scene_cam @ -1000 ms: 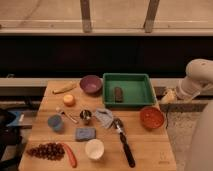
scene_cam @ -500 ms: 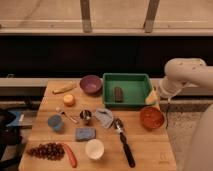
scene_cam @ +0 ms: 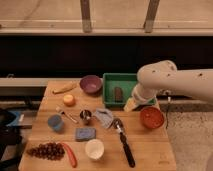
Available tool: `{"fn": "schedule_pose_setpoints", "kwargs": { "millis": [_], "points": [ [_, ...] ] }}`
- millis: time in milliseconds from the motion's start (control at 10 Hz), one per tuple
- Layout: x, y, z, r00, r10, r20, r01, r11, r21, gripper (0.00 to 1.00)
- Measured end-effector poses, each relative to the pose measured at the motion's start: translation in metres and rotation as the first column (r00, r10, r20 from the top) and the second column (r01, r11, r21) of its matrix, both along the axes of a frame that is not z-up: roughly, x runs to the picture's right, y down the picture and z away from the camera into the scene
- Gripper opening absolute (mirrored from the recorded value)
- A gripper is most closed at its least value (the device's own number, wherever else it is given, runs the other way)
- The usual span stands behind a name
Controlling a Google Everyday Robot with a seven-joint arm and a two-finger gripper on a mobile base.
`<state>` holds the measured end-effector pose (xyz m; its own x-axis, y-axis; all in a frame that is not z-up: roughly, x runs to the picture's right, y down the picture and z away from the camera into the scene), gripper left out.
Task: Wipe red bowl with brush
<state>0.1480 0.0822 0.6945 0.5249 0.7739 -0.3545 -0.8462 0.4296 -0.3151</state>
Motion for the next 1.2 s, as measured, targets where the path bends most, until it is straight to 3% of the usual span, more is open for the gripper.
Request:
{"fn": "schedule_pose_setpoints", "kwargs": {
  "millis": [100,500,800,1200],
  "points": [
    [-0.018,0.007,-0.005,0.999,-0.031,0.019,0.031,0.9995,0.001,0.72],
    [-0.022,0.012,-0.007,0.999,-0.048,0.024,0.048,0.9989,0.001,0.72],
    [-0.036,0.033,0.007,0.997,-0.042,0.057,0.045,0.9977,-0.051,0.72],
    [-0.048,0.072,0.023,0.996,0.014,0.091,-0.003,0.992,-0.126,0.72]
  ]
}}
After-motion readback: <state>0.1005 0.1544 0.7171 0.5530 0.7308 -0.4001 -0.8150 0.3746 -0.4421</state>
